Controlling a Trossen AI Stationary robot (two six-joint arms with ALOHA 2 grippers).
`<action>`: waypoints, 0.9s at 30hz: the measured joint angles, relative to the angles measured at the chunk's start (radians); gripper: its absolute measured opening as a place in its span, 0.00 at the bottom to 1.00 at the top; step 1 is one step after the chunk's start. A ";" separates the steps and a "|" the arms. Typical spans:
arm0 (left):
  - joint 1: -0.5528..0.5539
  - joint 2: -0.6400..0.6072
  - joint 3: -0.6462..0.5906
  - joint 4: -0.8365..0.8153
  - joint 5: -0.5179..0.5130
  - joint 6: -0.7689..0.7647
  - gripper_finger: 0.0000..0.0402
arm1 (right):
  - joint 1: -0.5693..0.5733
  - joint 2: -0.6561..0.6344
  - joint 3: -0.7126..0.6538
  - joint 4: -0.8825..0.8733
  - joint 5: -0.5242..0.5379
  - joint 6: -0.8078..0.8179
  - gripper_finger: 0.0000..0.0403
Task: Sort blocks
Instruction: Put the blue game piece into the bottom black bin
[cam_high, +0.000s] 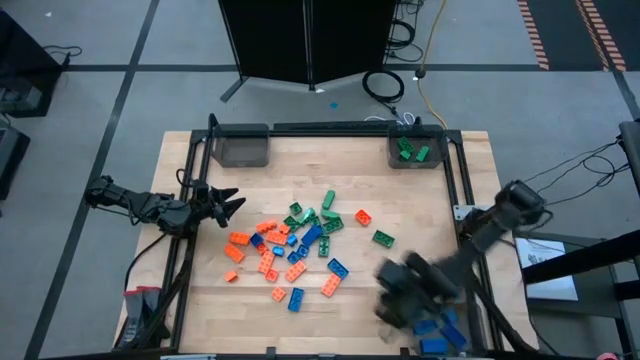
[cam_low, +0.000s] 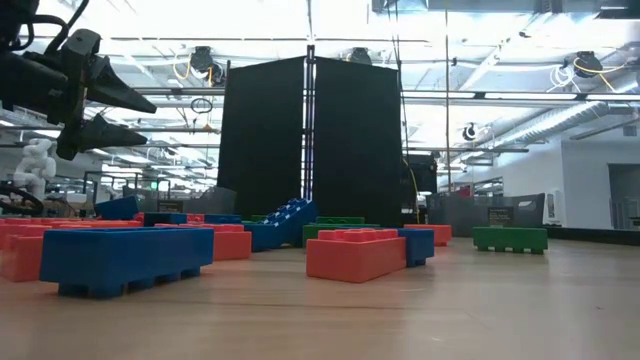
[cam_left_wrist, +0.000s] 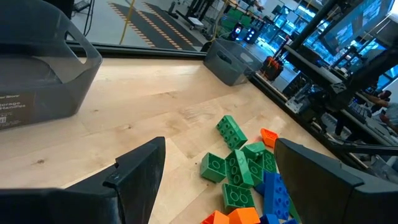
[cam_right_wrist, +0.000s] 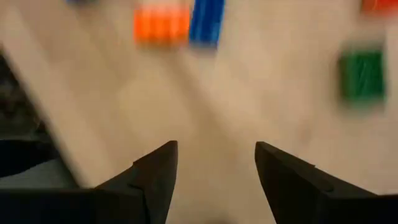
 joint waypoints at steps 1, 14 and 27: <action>0.000 0.000 0.000 0.000 0.000 0.000 0.76 | -0.055 0.004 0.000 0.021 0.004 -0.085 0.52; 0.000 0.000 0.000 0.002 0.042 0.001 0.76 | -0.377 0.058 -0.001 0.267 -0.013 -0.371 0.52; 0.000 0.005 0.000 0.003 0.060 0.003 0.76 | -0.390 0.267 -0.001 0.368 -0.157 -0.347 0.52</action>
